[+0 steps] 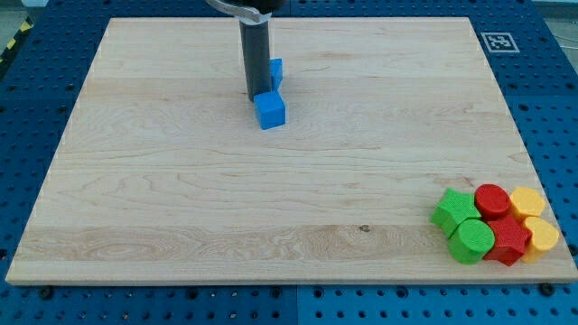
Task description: Move the blue cube towards the center right of the board
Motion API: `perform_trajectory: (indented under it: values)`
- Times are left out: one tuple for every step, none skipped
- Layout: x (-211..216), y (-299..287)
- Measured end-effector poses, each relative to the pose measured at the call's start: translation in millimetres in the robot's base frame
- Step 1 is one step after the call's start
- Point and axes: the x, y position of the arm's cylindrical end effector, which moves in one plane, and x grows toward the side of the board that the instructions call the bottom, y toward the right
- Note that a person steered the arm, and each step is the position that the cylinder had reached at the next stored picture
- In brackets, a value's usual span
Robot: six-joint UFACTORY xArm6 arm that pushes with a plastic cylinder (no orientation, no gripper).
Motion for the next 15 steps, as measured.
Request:
perform_trajectory:
  values:
    - [0,-12]
    - [1,-30]
    - [2,-30]
    - [20,-25]
    - [22,-17]
    - [28,8]
    - [28,24]
    - [28,35]
    - [28,47]
    - [45,59]
    - [48,62]
    - [50,66]
    - [54,85]
    - [54,110]
    - [51,125]
